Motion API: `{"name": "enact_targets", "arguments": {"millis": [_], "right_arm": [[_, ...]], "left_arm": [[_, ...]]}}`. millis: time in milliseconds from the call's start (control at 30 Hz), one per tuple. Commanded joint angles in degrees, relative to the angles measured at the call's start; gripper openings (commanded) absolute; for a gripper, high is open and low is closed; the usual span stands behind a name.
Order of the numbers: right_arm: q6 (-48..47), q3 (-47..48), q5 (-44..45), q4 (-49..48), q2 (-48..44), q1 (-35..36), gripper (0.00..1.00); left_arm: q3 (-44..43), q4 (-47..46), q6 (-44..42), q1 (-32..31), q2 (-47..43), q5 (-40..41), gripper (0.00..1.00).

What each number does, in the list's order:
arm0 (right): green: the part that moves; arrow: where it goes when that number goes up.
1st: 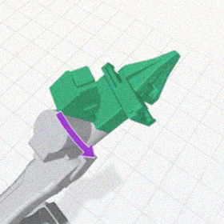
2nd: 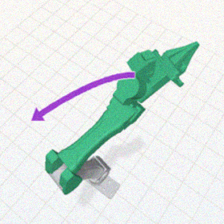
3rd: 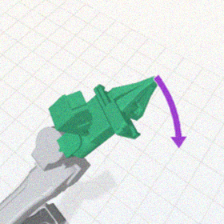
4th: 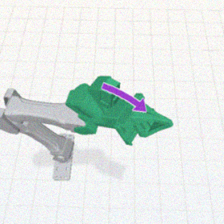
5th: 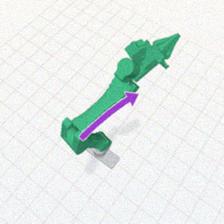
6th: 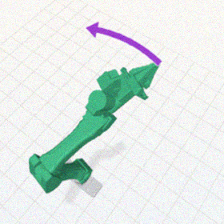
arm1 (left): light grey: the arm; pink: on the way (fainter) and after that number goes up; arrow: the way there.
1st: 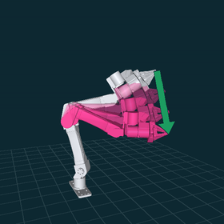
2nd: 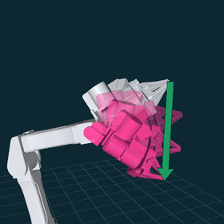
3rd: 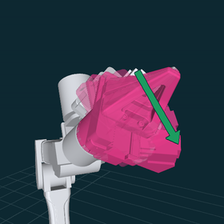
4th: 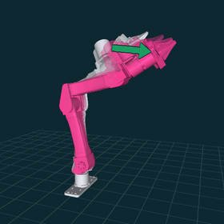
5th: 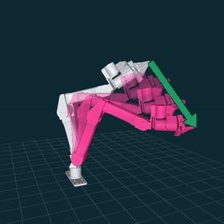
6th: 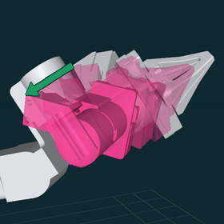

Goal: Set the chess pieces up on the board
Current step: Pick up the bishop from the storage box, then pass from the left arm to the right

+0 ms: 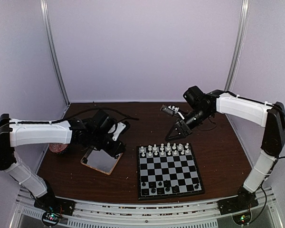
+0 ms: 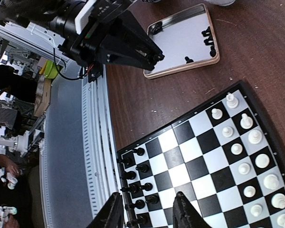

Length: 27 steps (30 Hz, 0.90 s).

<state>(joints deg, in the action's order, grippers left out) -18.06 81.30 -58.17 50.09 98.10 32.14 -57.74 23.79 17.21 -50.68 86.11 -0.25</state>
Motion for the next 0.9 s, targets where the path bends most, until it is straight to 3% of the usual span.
{"name": "enact_targets", "arguments": {"millis": [0, 300, 867], "right_arm": [[4.99, 2.55, -6.61, 0.69, 2.93, 2.27, 0.38], [10.89, 5.66, -9.06, 0.00, 9.66, 3.49, 0.41], [16.82, 4.18, -13.23, -5.92, 11.84, 4.94, 0.35]], "left_arm": [[-3.73, -11.32, -1.03, -4.32, 2.22, -2.72, 0.09], [-9.05, -15.29, -0.20, -9.30, 8.28, -5.45, 0.09], [-10.89, -15.32, -0.12, -10.32, 9.61, -6.17, 0.09]]}}
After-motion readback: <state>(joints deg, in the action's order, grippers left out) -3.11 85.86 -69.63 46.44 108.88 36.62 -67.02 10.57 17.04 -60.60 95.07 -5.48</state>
